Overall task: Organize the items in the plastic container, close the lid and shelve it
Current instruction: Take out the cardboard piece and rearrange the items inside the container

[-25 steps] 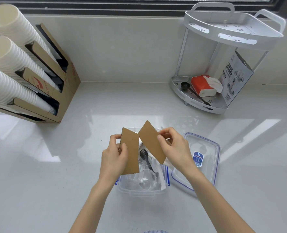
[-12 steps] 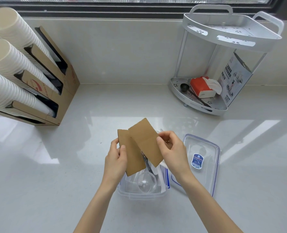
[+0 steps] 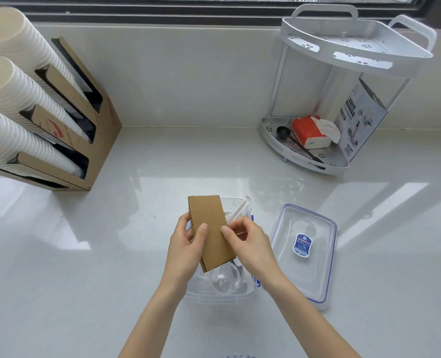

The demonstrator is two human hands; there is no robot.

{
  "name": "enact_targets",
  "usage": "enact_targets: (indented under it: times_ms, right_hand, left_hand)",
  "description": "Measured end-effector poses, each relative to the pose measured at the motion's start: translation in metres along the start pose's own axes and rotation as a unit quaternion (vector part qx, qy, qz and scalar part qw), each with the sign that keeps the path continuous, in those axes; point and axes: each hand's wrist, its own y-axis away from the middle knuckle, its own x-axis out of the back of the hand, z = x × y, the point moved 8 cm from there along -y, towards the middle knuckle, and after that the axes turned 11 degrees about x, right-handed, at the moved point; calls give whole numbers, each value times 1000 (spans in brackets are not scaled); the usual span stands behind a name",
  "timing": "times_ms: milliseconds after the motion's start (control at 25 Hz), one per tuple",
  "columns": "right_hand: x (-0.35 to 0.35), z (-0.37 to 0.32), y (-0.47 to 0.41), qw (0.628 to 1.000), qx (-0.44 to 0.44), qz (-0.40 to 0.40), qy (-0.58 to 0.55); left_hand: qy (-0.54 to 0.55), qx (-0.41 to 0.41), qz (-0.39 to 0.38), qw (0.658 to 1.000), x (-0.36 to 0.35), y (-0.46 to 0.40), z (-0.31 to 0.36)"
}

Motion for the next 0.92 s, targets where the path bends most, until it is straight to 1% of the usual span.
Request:
enact_targets:
  times_ms: [240, 360, 480, 640, 800, 920]
  right_hand:
    - [-6, 2, 0, 999, -9, -30, 28]
    - [-5, 4, -2, 998, -5, -36, 44]
    - [-2, 7, -3, 998, -9, -37, 49]
    - [-6, 8, -3, 996, -5, -58, 74]
    - [-21, 11, -1, 981, 16, -111, 156]
    - [-36, 17, -1, 955, 37, -165, 242]
  left_hand:
    - [-19, -6, 8, 1000, 5, -2, -2]
    - [-49, -36, 59, 996, 21, -6, 6]
    - [-126, -71, 121, 982, 37, -4, 15]
    - [-206, -78, 178, 959, 46, -3, 14]
    - [-260, -73, 206, 941, 54, -4, 10]
    - [-288, -69, 209, 932, 53, -4, 6]
